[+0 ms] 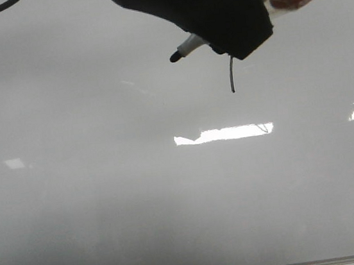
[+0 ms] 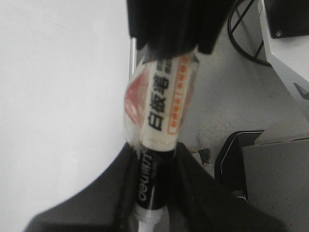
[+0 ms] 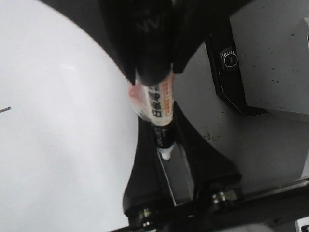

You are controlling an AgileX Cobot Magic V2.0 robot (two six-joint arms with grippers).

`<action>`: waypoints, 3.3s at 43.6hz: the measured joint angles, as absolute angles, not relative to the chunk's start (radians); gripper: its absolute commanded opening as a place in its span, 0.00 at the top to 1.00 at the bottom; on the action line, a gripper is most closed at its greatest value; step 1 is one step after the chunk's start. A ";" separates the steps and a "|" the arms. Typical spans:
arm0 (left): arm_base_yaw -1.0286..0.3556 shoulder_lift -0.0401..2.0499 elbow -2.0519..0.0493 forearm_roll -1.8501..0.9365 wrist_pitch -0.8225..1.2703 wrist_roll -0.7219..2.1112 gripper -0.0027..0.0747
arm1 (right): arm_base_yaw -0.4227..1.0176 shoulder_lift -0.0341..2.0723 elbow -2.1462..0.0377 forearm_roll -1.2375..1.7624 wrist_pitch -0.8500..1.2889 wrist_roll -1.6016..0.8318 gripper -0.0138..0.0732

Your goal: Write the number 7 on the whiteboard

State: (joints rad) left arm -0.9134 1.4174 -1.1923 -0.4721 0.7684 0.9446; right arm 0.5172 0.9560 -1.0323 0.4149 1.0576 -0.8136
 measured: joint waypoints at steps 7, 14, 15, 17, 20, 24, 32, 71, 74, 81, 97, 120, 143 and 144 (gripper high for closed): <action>-0.911 1.417 -1.192 -0.469 0.768 0.916 0.97 | 0.515 0.956 -1.032 0.411 1.050 -0.814 0.24; -0.874 1.398 -1.205 -0.343 0.810 0.787 0.97 | 0.470 0.932 -1.050 0.330 1.092 -0.723 0.20; -0.865 1.391 -1.207 -0.318 0.818 0.756 0.97 | 0.457 0.921 -1.053 0.306 1.096 -0.700 0.20; -0.845 1.372 -1.210 -0.257 0.837 0.705 0.97 | 0.437 0.902 -1.055 0.268 1.101 -0.644 0.21; -0.812 1.341 -1.219 -0.162 0.871 0.611 0.97 | 0.404 0.871 -1.057 0.207 1.113 -0.564 0.23; -0.750 1.294 -1.227 -0.024 0.910 0.452 0.97 | 0.366 0.832 -1.059 0.140 1.132 -0.477 0.25; -0.570 1.232 -1.227 0.184 0.970 0.129 0.97 | 0.346 0.803 -1.059 0.117 1.158 -0.434 0.25; -0.019 1.428 -1.027 0.120 0.593 -0.091 0.97 | 0.346 0.803 -1.059 0.115 1.162 -0.427 0.30; -0.019 1.458 -1.027 0.120 0.573 -0.091 0.96 | 0.346 0.803 -1.059 0.115 1.162 -0.427 0.30; -0.019 1.510 -1.027 0.120 0.541 -0.091 0.86 | 0.346 0.803 -1.059 0.115 1.162 -0.427 0.30; -0.019 1.537 -1.029 0.122 0.550 -0.091 0.48 | 0.346 0.803 -1.059 0.115 1.162 -0.427 0.30; -0.062 1.311 -1.086 0.159 0.775 -0.091 0.48 | 0.346 0.699 -1.059 0.058 1.167 -0.156 0.30; -0.556 0.740 -0.954 0.117 0.854 -0.089 0.48 | 0.346 0.472 -0.982 0.049 1.178 -0.118 0.30; -0.575 0.720 -0.945 0.117 0.856 -0.089 0.48 | 0.346 0.469 -0.982 0.049 1.178 -0.118 0.30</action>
